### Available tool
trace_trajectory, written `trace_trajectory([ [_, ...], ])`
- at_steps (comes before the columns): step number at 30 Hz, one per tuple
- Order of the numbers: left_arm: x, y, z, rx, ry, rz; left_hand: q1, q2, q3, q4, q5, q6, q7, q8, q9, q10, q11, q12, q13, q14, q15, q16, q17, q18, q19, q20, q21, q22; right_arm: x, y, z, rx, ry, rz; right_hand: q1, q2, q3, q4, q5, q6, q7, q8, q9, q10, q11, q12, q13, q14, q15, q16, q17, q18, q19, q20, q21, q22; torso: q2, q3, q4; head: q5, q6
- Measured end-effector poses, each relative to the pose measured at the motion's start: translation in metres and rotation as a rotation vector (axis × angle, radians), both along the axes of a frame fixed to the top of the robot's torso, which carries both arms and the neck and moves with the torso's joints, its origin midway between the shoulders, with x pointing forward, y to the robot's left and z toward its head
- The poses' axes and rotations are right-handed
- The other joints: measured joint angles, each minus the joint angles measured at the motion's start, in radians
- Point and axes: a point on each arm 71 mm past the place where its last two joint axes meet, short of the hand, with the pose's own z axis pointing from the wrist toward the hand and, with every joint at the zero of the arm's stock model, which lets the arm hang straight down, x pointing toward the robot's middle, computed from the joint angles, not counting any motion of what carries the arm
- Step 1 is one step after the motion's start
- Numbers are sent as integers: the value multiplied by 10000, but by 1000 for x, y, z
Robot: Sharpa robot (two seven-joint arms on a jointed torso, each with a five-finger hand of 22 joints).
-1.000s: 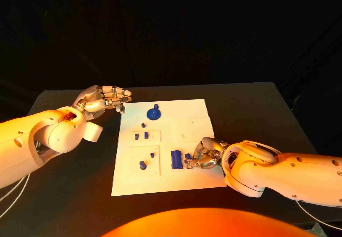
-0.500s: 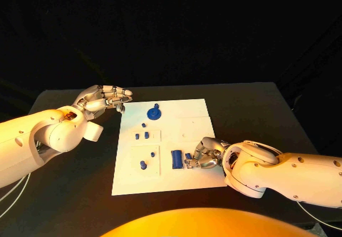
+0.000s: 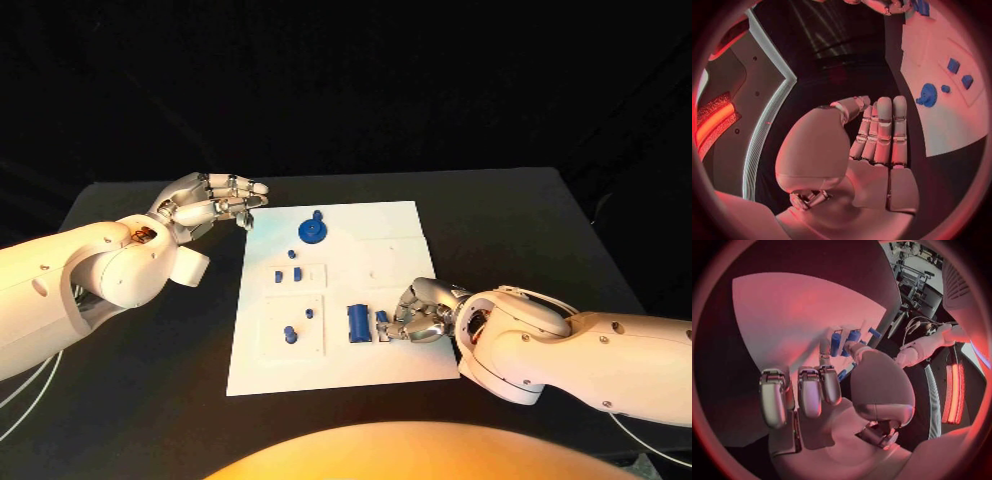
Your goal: Assemble the parts on the task board
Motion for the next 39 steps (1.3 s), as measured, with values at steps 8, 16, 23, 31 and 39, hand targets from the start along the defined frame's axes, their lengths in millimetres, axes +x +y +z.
trace_trajectory([
  [8,0,0,0,4,6,5,0,0,0,0,0,0,0,0,1,0,0,0,0,0,0,0,0,0,0,0,0,10,-3,0,3,12,-69,66,0,0,0,0,0,0,0,0,0,0,0,0,0,0,0,0,0,0,0,0,0,-1,0,-4,-2,5,-8],
  [16,0,1,0,9,13,19,0,0,0,0,0,0,0,0,1,0,0,0,0,0,0,0,1,-1,0,0,2,9,-4,2,4,35,-97,129,1,0,-24,-25,0,34,-34,0,0,0,0,0,0,0,0,0,8,0,0,0,0,-2,0,-5,1,-5,-20],
  [23,0,1,0,10,18,22,0,0,-1,0,0,0,0,-1,-9,0,0,-1,-11,0,0,0,-9,0,0,0,39,8,-3,4,3,54,-105,177,1,0,-24,-25,0,34,-34,0,0,0,0,0,8,0,0,0,7,1,0,0,0,-3,1,-10,5,-19,-23],
  [31,0,1,-1,12,23,30,0,0,-1,0,0,0,0,-1,-8,0,0,-1,-10,0,0,0,-8,0,0,0,39,8,-2,2,3,4,-110,124,94,77,-52,-54,0,34,-34,0,0,0,0,0,8,0,0,0,6,0,0,0,0,-4,0,-12,5,-14,-22],
  [39,0,2,-1,14,27,47,0,0,1,-2,0,0,0,-1,-8,0,0,-1,-10,1,-1,0,-8,0,0,0,39,17,0,-4,3,-56,-204,8,425,-27,-52,-54,0,34,-34,0,-18,0,0,0,7,0,0,0,5,0,0,0,0,-5,-2,-11,5,-8,17],
])
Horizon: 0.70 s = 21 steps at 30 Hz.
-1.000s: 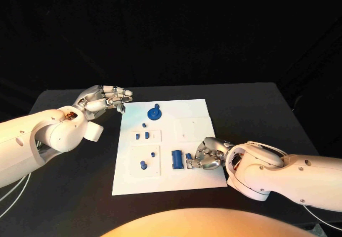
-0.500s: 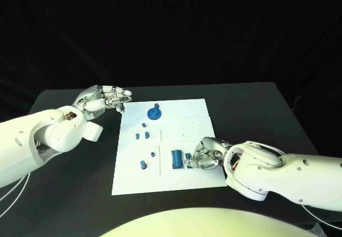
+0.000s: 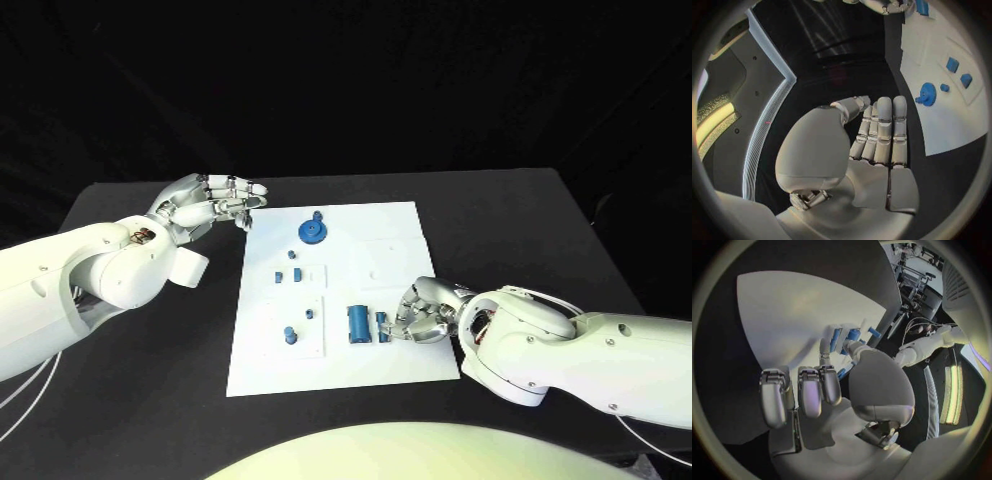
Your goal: Assemble the parts on the task board
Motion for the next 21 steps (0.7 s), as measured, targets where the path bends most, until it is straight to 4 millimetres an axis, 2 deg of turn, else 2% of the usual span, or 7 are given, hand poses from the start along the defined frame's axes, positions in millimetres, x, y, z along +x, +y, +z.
trace_trajectory([
  [5,1,0,0,-42,-11,50,-105,54,54,4,0,-37,-37,42,-13,0,0,49,-1,0,0,0,0,1,-75,0,0,0,16,-13,9,408,-679,-278,535,-88,-31,-31,-29,-262,171,-282,-116,40,40,-114,-1,-3,2,-42,-1,-1,0,0,0,0,-18,1,-9,15,60],
  [9,2,0,-1,-147,-30,183,-503,-107,-138,310,0,-119,-44,136,-14,-103,-6,108,-13,-199,45,-44,-29,1,-211,93,-239,-162,35,-23,22,1173,-1554,-435,834,-222,-132,-38,-126,-512,327,-503,-204,35,145,-419,-1,-1,110,-151,-1,-1,-39,38,-285,-1,-53,-25,-12,23,164],
  [11,3,0,-3,-237,-36,318,-598,-203,-258,426,0,-198,-52,201,-23,-126,17,207,-24,-649,86,-374,-188,0,-418,160,-675,-421,49,-29,28,1612,-2041,-525,1061,-222,-195,1,-219,-652,395,-616,-250,-25,277,-925,-2,0,219,-341,-1,-1,-10,124,-938,3,-92,-46,-12,30,227],
  [13,6,2,-5,-366,-46,552,-640,-244,-373,605,0,-299,-72,267,-24,-217,36,283,-31,-1131,158,-870,-448,-1,-647,245,-1270,-779,68,-39,37,2183,-2606,-706,1450,-206,-235,-41,-223,-805,514,-756,-298,-355,366,-1710,-2,-1,252,-562,-1,172,-18,199,-1913,7,-137,-70,-12,41,295],
  [17,13,5,-9,-644,-96,1174,-663,-268,-516,850,0,-421,-95,453,-39,-450,163,310,-158,-1817,339,-1922,-1005,-1,-902,470,-2498,-1536,101,-51,43,3315,-3180,-1137,2116,-211,-313,-28,-429,-1349,759,-910,-318,-2348,636,-4830,-520,-191,570,-2175,-779,879,-810,482,-5970,6,-266,-148,-12,75,503],
  [19,18,7,-11,-770,-136,1477,-658,-273,-476,937,0,-431,-106,555,-44,-456,183,171,-317,-2190,427,-2547,-1311,1,-1088,579,-3131,-1933,114,-56,42,3832,-3275,-1407,2241,-268,-368,1,-388,-1866,957,-992,-340,-4142,883,-7309,-1940,-1521,780,-4330,-3016,1432,-2271,669,-9974,-1012,-341,-193,-12,110,645],
  [21,23,7,-13,-901,-183,1794,-588,-343,-384,1029,0,-431,-106,534,-126,-264,225,-209,-604,-2576,570,-3461,-1713,-2,-1295,756,-4035,-2493,129,-61,40,4374,-3338,-1780,2307,-332,-413,1,-388,-2265,1168,-1046,-393,-5089,1150,-8327,-2732,-2993,1047,-6348,-4773,1503,-3203,903,-12027,-1962,-405,-225,-12,143,779],
])
